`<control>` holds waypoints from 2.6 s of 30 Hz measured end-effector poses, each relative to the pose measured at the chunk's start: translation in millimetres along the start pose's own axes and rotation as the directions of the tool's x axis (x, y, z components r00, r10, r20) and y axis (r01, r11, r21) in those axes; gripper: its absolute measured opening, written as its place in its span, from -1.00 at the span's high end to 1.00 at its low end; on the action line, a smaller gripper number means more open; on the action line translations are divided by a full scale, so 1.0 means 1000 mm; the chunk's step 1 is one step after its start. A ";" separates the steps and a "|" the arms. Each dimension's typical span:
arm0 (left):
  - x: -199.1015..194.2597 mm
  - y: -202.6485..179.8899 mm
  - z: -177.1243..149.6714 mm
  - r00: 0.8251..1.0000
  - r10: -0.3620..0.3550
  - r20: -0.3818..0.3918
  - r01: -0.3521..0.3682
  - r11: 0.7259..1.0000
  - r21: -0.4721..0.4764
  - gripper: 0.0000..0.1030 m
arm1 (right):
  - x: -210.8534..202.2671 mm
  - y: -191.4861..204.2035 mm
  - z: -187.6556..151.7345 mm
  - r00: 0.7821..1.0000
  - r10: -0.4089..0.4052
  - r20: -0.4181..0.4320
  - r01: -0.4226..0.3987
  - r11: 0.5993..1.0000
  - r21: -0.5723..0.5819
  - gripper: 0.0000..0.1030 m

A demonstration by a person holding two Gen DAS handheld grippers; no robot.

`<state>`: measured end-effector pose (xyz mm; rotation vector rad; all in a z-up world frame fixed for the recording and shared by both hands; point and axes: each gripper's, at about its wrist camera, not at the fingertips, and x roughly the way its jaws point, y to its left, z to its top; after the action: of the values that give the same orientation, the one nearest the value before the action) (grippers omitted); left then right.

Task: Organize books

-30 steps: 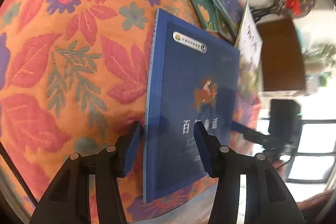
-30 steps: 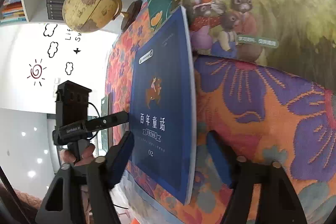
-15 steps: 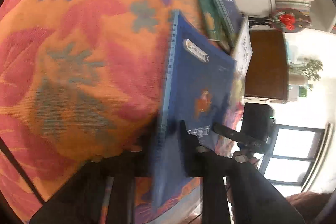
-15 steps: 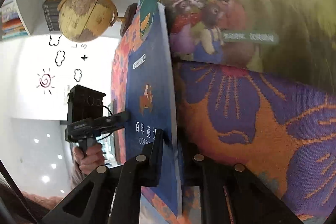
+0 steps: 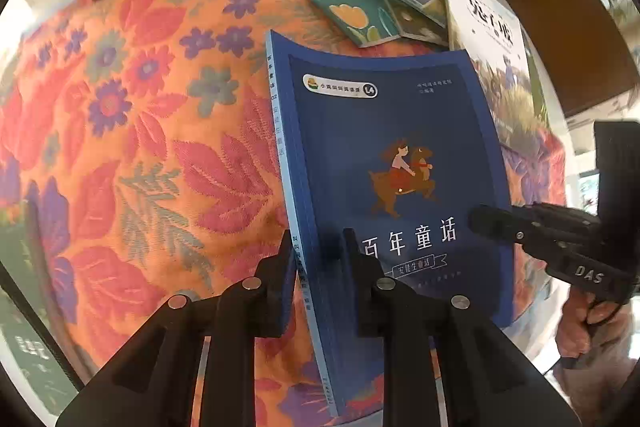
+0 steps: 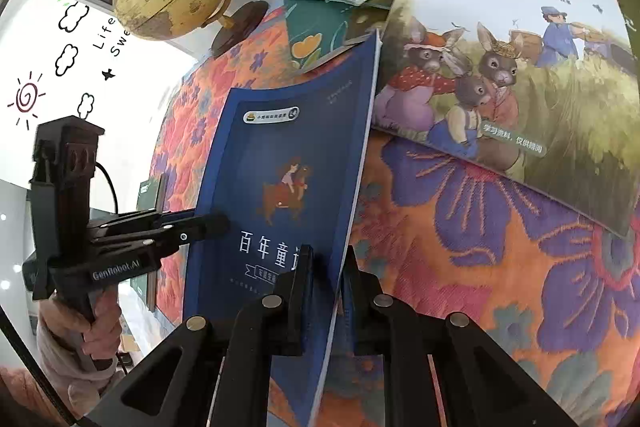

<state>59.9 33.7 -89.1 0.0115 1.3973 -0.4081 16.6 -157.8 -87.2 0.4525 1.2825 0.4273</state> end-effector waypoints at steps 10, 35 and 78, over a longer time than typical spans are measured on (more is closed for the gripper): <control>-0.013 -0.007 -0.015 0.999 0.022 0.026 -0.023 0.999 0.026 0.65 | -0.009 0.025 -0.015 0.999 -0.043 0.001 0.043 0.996 -0.081 0.77; -0.058 0.036 -0.038 0.992 0.053 0.112 -0.049 0.998 -0.034 0.65 | 0.012 0.093 -0.010 1.000 -0.006 -0.022 0.002 0.984 -0.176 0.74; -0.129 0.210 -0.113 0.959 0.221 0.178 -0.159 0.939 -0.306 0.61 | 0.139 0.274 0.009 0.978 0.099 -0.183 -0.160 0.921 -0.356 0.72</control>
<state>-2.6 292.5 -34.8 -0.1308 1.2221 -0.0377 43.5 145.8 -48.5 0.1853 1.2954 0.8164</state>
